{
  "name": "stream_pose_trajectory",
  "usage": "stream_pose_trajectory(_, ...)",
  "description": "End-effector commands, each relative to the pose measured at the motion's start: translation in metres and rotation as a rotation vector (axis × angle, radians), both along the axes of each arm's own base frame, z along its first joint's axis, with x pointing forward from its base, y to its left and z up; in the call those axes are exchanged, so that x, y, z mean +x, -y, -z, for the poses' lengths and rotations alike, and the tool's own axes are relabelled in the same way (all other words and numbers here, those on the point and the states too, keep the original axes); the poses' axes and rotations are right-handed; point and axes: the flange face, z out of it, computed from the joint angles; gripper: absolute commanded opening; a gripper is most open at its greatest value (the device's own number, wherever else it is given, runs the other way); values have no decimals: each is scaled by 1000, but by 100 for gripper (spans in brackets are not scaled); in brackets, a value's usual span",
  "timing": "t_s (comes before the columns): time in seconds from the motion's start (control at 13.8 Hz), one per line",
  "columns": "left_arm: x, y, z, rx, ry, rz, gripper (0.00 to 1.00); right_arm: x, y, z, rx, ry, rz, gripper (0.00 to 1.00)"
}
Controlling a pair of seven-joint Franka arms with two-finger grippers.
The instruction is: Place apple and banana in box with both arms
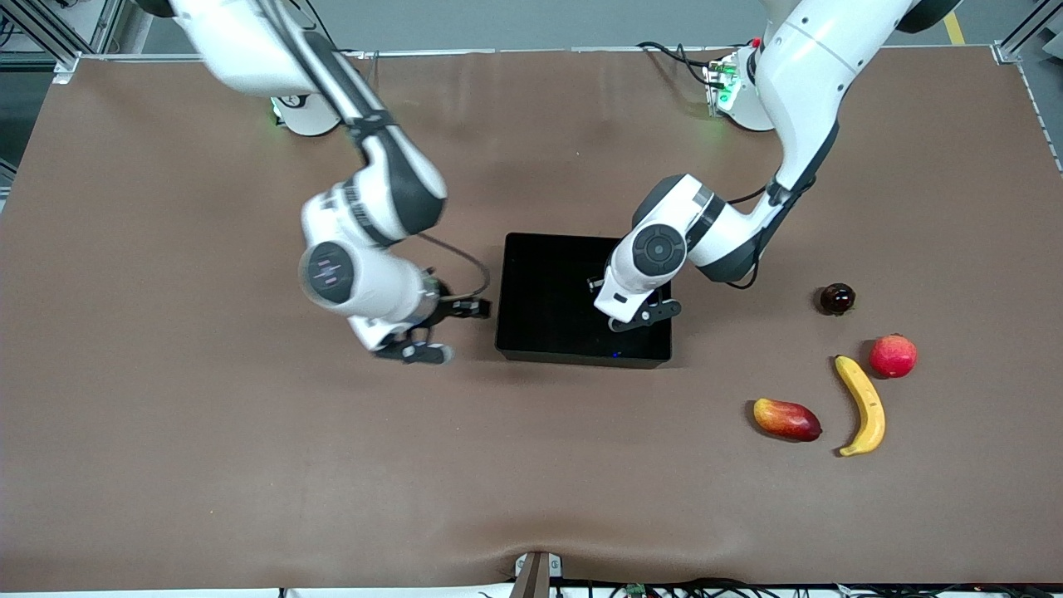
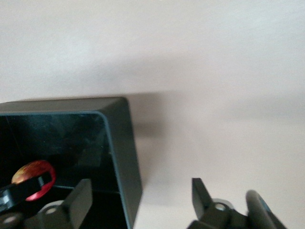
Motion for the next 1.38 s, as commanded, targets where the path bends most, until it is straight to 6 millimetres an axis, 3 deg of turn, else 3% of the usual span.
stream_pose_trajectory(0.0, 1, 1, -9, 10, 22, -13, 100, 21, 44, -38, -50, 14, -103, 100)
stream_pose_trajectory(0.15, 12, -1, -40, 11, 59, -17, 100, 33, 89, -59, -73, 0, -80, 100)
stream_pose_trajectory(0.29, 34, -11, -103, 11, 125, -33, 100, 28, 136, -111, -93, 29, -28, 100)
stream_pose_trajectory(0.36, 48, -24, -133, 17, 135, -62, 100, 23, 158, -126, -137, 13, -15, 100)
stream_pose_trajectory(0.51, 79, -69, -172, 39, 127, -100, 100, 13, 207, -158, -166, 7, 33, 100)
stream_pose_trajectory(0.65, 108, -131, -190, 32, 128, -84, 100, 1, 264, -171, -162, -12, 106, 100)
stream_pose_trajectory(0.73, 123, -176, -191, 18, 127, -64, 100, -5, 285, -182, -155, 12, 111, 100)
stream_pose_trajectory(0.8, 134, -218, -187, 5, 124, -46, 100, -12, 292, -198, -152, 42, 79, 100)
stream_pose_trajectory(0.94, 151, -289, -161, -20, 107, -43, 100, -32, 312, -228, -173, 85, 60, 100)
stream_pose_trajectory(1.09, 166, -339, -127, 11, 144, -49, 100, -58, 314, -258, -209, 126, 57, 100)
stream_pose_trajectory(1.31, 181, -385, -60, 65, 195, -44, 100, -92, 311, -299, -273, 155, 36, 100)
